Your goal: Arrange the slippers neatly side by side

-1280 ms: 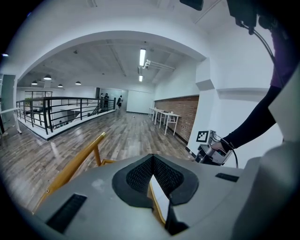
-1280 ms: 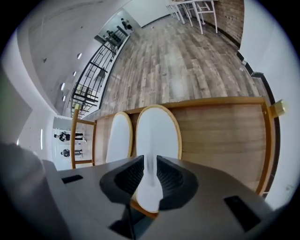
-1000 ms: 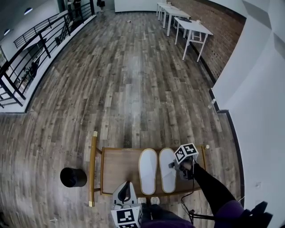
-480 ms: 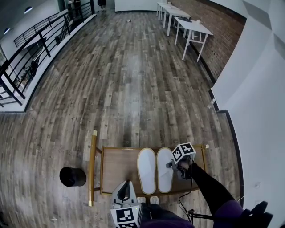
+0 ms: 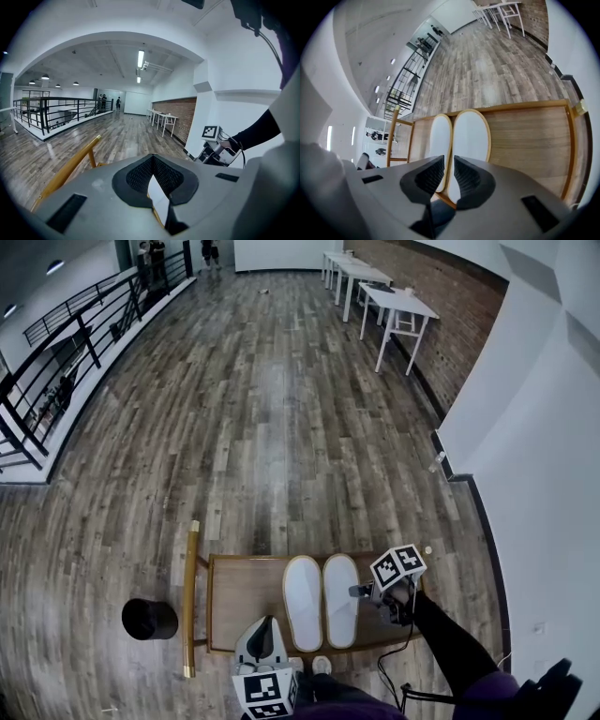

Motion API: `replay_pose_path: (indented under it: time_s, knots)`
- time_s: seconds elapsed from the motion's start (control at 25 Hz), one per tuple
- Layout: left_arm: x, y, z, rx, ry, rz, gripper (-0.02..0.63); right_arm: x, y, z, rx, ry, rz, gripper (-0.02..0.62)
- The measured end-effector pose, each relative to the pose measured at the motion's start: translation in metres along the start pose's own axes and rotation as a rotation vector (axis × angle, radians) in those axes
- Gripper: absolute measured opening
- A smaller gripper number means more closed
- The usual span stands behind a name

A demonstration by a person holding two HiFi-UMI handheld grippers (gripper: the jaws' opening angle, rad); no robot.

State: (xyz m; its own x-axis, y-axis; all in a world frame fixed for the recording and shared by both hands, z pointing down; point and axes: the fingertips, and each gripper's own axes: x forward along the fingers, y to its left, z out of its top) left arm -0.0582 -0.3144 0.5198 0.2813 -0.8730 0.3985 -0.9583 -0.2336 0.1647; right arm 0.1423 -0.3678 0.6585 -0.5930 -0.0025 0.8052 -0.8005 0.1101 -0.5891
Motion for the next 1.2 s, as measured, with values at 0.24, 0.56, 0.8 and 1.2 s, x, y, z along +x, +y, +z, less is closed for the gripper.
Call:
replay_pose_path:
  time_s: [0.24, 0.56, 0.8, 1.2]
  knots:
    - [0.009, -0.012, 0.007, 0.011, -0.011, -0.026, 0.000, -0.046, 0.077, -0.001, -0.147, -0.234, 0.176, 0.060]
    - [0.015, -0.041, 0.007, 0.030, -0.015, -0.075, 0.000, -0.064, 0.112, -0.019, -0.251, -0.561, 0.021, 0.012]
    - [0.012, -0.058, 0.010, 0.015, -0.028, -0.096, 0.000, -0.083, 0.110, -0.029, -0.318, -0.750, -0.266, -0.002]
    - [0.005, -0.077, 0.006, 0.040, -0.025, -0.116, 0.000, -0.086, 0.125, -0.048, -0.351, -0.837, -0.313, -0.002]
